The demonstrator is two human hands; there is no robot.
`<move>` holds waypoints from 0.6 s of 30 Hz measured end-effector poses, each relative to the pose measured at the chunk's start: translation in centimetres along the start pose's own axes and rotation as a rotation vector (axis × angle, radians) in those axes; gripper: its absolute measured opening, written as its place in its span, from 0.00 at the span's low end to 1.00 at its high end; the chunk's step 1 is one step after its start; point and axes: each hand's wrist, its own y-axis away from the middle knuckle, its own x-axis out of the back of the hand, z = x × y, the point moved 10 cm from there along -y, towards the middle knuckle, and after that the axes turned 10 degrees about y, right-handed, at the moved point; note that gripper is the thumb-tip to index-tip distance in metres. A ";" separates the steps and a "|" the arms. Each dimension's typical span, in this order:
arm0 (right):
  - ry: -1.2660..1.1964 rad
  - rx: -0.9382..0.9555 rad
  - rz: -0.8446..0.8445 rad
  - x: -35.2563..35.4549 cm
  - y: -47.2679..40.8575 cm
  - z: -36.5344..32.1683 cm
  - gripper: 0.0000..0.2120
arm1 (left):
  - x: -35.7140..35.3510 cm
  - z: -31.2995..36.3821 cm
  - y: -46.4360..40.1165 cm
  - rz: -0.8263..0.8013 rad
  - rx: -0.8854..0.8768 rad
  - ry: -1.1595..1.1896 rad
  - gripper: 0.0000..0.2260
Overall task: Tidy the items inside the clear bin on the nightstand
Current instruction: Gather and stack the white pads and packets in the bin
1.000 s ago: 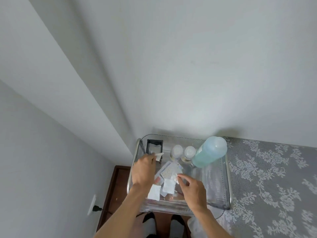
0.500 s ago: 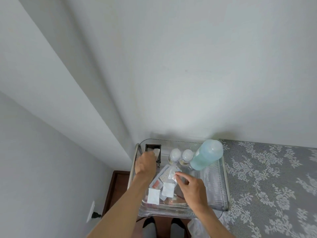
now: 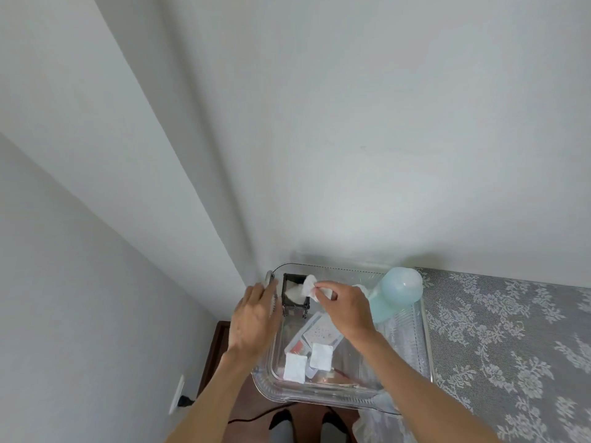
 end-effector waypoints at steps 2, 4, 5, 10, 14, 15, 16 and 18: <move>0.051 0.053 -0.016 -1.1 -1.2 -1.5 0.09 | -0.7 -1.7 1.4 -0.057 0.055 -0.052 0.27; 0.114 0.065 -0.065 -2.8 -2.3 -2.2 0.09 | -1.3 -2.4 2.4 -0.077 0.075 -0.055 0.29; 0.153 0.058 -0.093 -3.8 -2.7 -2.3 0.09 | -1.3 -2.4 2.5 -0.066 0.076 -0.051 0.29; 0.286 0.064 -0.215 -7.5 -3.7 -1.7 0.10 | -1.4 -2.9 2.4 -0.025 0.119 -0.061 0.27; 0.336 0.052 -0.284 -8.7 -4.5 -1.1 0.11 | -1.6 -3.3 2.6 -0.027 0.132 -0.018 0.27; 0.332 0.055 -0.295 -8.7 -4.6 -1.1 0.11 | -1.6 -3.3 2.5 -0.023 0.130 -0.018 0.27; 0.316 0.060 -0.306 -8.5 -4.7 -1.3 0.11 | -1.6 -3.3 2.6 -0.018 0.127 -0.018 0.28; 0.257 0.076 -0.314 -7.6 -4.5 -1.8 0.12 | -1.4 -3.3 2.4 0.005 0.108 -0.028 0.27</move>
